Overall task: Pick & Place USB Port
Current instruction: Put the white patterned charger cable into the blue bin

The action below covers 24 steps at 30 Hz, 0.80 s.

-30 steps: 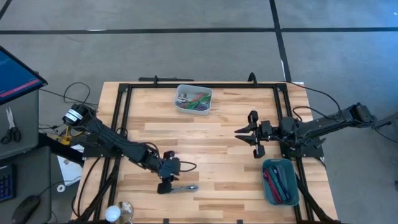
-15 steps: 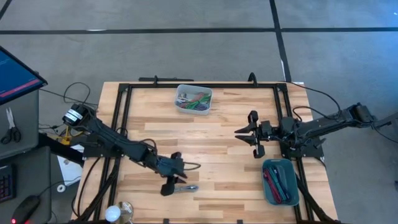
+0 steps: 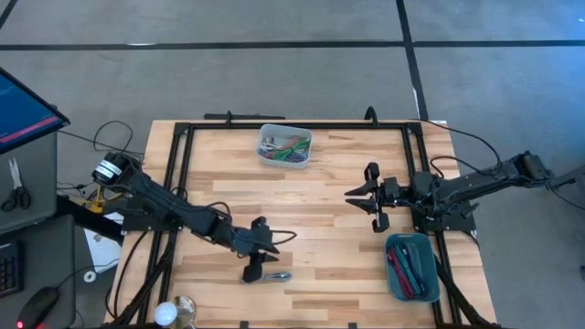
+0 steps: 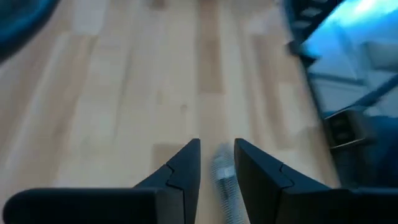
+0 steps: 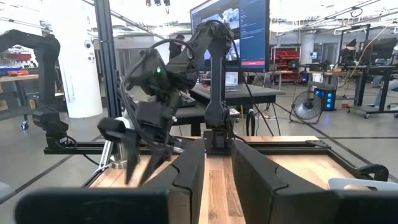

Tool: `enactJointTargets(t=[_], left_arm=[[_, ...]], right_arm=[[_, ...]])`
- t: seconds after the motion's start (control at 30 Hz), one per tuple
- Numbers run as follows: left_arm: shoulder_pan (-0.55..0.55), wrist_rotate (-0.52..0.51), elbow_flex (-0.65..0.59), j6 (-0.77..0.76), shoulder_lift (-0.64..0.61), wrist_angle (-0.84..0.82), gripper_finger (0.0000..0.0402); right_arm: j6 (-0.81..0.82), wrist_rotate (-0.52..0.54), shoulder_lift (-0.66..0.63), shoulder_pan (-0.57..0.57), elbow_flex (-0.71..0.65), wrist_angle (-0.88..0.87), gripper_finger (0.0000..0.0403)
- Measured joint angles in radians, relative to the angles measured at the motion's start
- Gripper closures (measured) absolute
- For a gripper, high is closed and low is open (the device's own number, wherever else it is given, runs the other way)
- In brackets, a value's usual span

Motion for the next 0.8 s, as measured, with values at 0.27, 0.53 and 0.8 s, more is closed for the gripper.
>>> enactJointTargets(t=[0.27,0.53,0.8], left_arm=[[0.007,-0.047,0.063,-0.008,0.053,-0.119,0.0305],[0.031,-0.017,0.306,0.083,0.225,-0.521,0.0305],[0.048,0.065,0.301,-0.052,0.230,-0.562,0.0303]], right_arm=[[0.000,0.000,0.000,0.000,0.000,0.000,0.0328],[0.003,0.000,0.000,0.000,0.000,0.000,0.0328],[0.003,0.000,0.000,0.001,0.000,0.000,0.0328]])
